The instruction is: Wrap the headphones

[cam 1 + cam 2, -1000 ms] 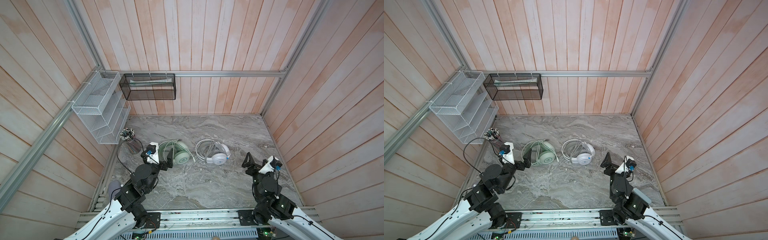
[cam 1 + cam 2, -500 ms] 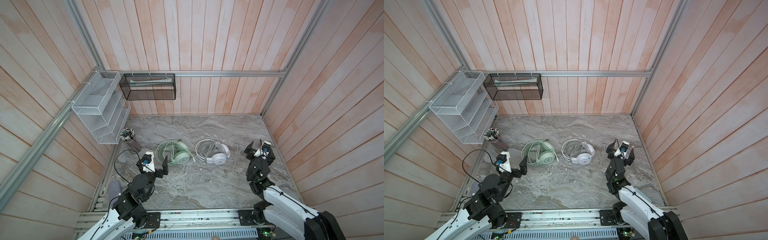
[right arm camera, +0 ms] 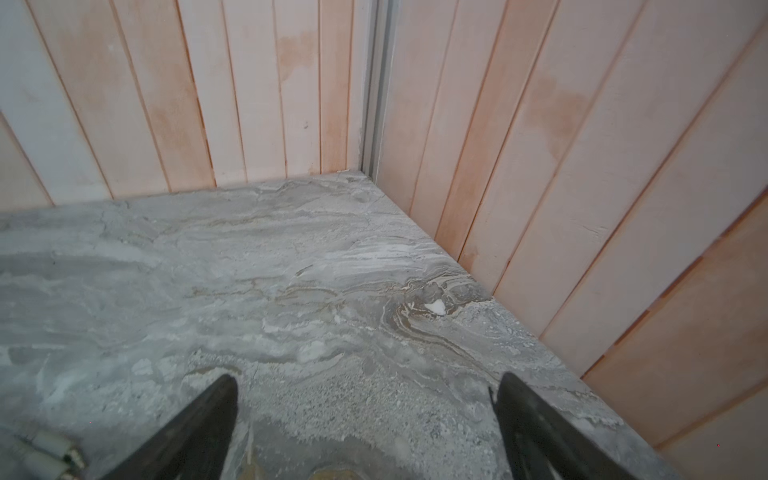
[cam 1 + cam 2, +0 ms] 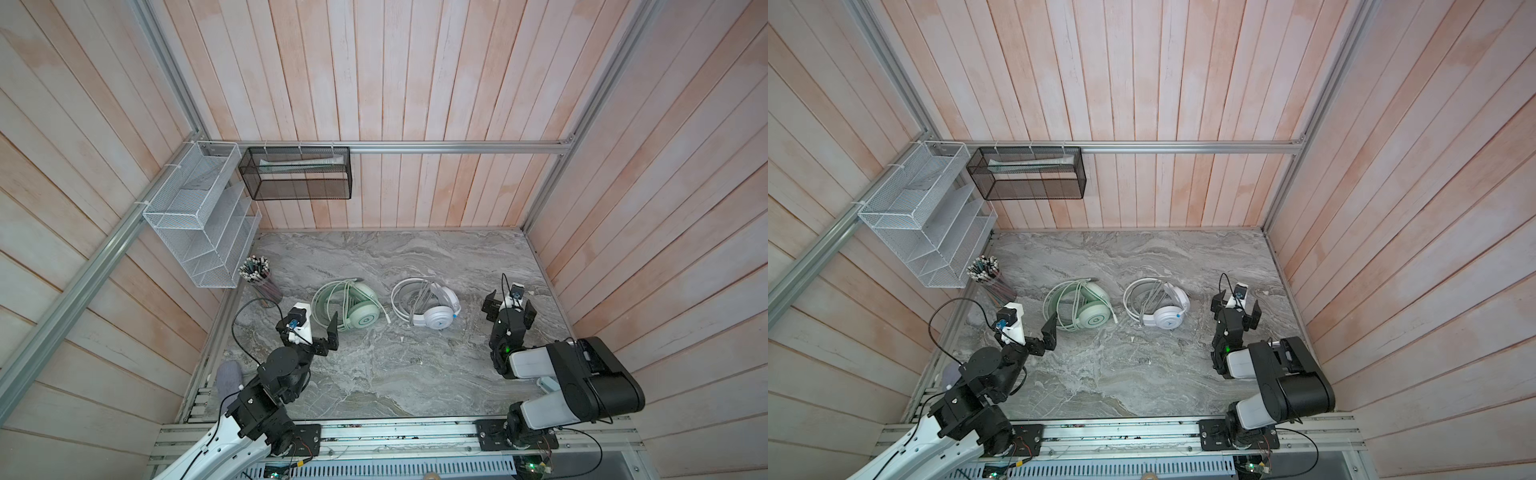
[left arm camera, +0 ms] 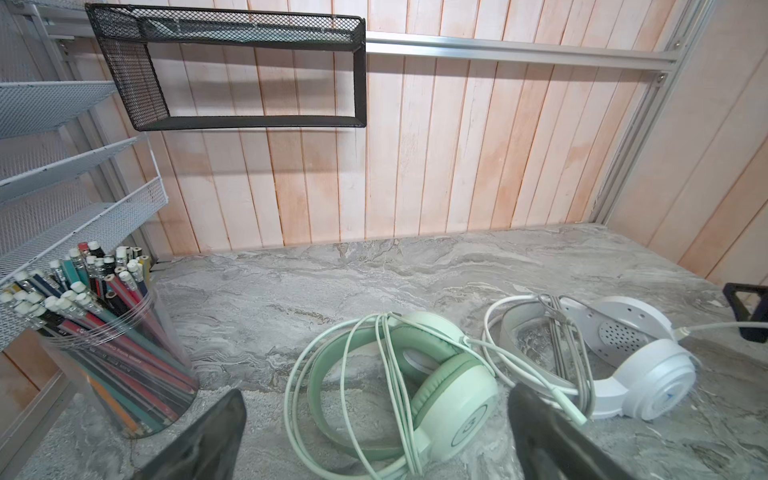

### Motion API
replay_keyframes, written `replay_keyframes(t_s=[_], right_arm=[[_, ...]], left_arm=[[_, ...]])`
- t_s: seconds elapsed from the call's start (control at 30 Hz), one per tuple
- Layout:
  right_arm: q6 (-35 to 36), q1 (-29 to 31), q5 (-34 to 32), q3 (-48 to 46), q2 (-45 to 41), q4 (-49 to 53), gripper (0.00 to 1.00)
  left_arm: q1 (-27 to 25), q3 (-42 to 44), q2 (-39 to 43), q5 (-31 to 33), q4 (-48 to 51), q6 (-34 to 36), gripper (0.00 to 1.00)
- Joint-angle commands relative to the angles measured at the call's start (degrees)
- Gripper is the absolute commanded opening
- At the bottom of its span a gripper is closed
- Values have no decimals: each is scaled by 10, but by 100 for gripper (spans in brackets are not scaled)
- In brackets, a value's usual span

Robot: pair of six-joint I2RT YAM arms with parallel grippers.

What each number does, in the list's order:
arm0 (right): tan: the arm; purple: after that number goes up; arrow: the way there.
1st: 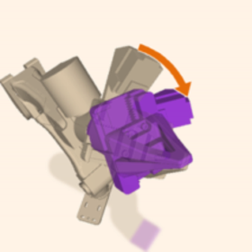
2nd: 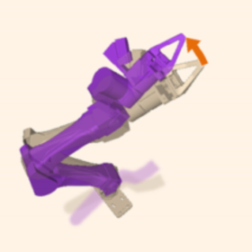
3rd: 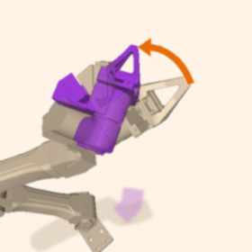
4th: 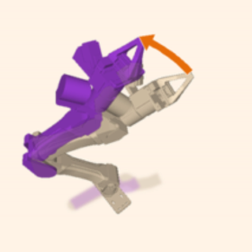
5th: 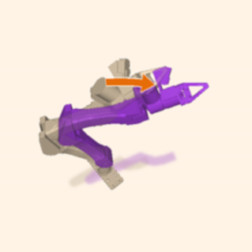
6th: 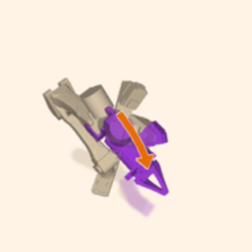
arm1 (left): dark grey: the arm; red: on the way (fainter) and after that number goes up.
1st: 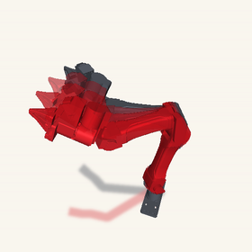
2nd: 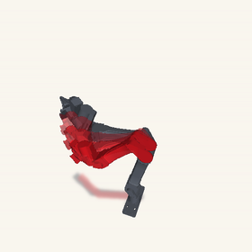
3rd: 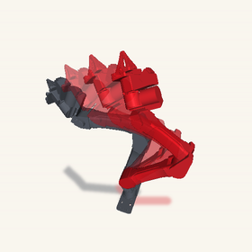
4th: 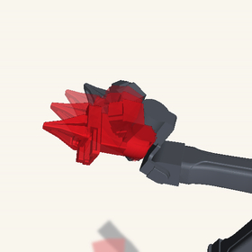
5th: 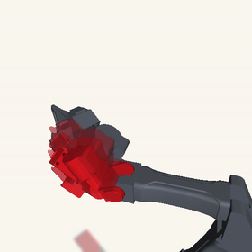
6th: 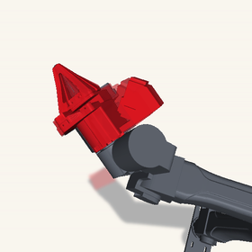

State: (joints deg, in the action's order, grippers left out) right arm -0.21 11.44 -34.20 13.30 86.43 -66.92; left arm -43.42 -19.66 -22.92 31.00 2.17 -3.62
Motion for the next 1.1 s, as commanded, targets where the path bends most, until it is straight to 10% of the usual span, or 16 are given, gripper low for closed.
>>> replay_keyframes(t_s=[0.0,0.2,0.3,0.43,0.73,1.07], right_arm=[[28,13,25,54,20,14,98],[-35,-63,139,48,6,34,99],[-22,-81,179,-48,38,-193,98],[-27,-72,161,-19,25,-97,98],[-16,-54,140,-21,24,-108,98],[-16,-56,143,-20,24,-107,98]], left_arm=[[-1,13,-5,-16,-9,17,98],[0,20,-14,-3,-23,34,98],[2,21,-28,14,-22,27,99],[18,26,-51,23,-33,5,99],[165,9,-150,84,-117,-66,98],[319,4,-399,-2,-323,-40,99]])
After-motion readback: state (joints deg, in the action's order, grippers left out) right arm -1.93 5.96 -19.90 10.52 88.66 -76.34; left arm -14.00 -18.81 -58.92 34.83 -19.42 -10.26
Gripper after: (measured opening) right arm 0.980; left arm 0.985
